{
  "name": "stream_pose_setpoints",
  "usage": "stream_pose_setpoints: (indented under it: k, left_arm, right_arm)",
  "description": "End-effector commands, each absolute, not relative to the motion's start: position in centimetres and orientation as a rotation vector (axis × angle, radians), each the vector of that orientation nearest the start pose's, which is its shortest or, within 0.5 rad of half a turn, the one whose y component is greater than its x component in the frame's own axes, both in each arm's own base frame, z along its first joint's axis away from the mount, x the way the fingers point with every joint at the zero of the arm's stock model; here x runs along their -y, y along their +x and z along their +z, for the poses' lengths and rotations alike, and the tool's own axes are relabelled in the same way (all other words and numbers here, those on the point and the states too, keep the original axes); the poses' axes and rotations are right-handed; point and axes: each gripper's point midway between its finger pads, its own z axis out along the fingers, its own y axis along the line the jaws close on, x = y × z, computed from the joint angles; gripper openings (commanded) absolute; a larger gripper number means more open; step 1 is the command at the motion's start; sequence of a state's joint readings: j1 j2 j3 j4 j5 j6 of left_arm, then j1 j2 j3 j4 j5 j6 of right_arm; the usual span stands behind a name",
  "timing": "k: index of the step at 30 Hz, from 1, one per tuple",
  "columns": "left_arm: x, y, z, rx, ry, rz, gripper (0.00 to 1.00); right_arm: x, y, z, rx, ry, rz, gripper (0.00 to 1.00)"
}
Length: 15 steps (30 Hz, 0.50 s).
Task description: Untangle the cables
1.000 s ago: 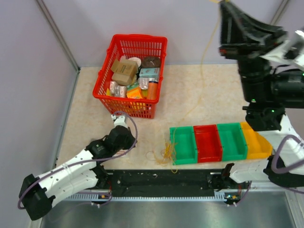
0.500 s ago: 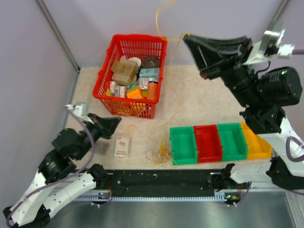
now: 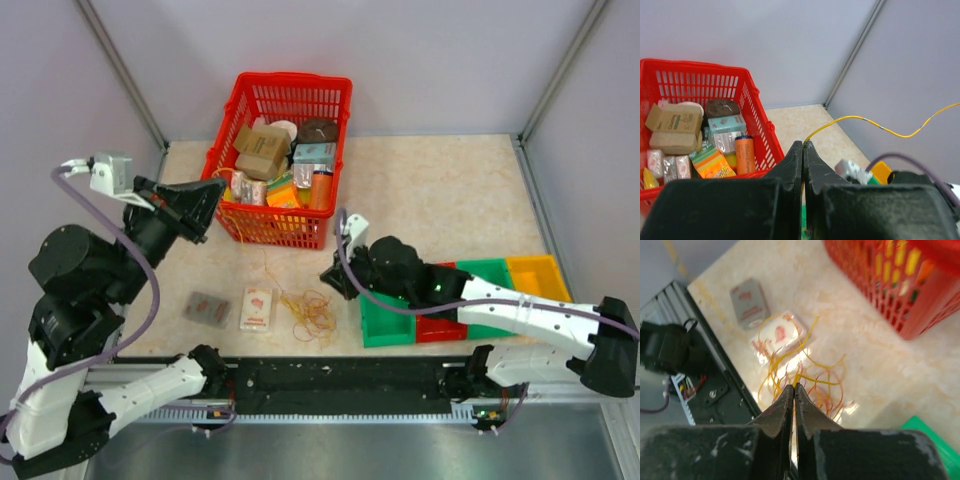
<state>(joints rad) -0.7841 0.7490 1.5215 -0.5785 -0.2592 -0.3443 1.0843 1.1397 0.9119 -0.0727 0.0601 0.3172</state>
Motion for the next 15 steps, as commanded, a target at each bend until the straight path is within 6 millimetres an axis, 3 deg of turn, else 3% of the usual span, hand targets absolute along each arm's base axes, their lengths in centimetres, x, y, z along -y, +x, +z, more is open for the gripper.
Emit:
stream_pose_setpoints:
  k: [1, 5, 11, 13, 15]
  left_arm:
    - [12.7, 17.8, 55.8, -1.326, 0.136, -0.706, 0.00]
    - [12.9, 18.0, 58.3, -1.278, 0.129, -0.714, 0.00]
    - [13.3, 17.0, 61.2, -1.198, 0.140, -0.781, 0.00]
    - [13.3, 16.9, 61.8, -1.185, 0.140, -0.789, 0.00]
    - [13.5, 16.6, 62.3, -1.172, 0.150, -0.807, 0.00]
  right_arm:
    - [-35.5, 15.9, 23.4, -1.899, -0.739, 0.871, 0.00]
    - [-33.9, 16.1, 18.1, -2.023, -0.737, 0.757, 0.00]
    - [-32.2, 16.5, 14.8, -2.080, -0.724, 0.648, 0.00]
    - [-31.4, 16.9, 13.6, -2.110, -0.748, 0.560, 0.09]
    - [-31.7, 16.5, 13.8, -2.100, -0.804, 0.575, 0.26]
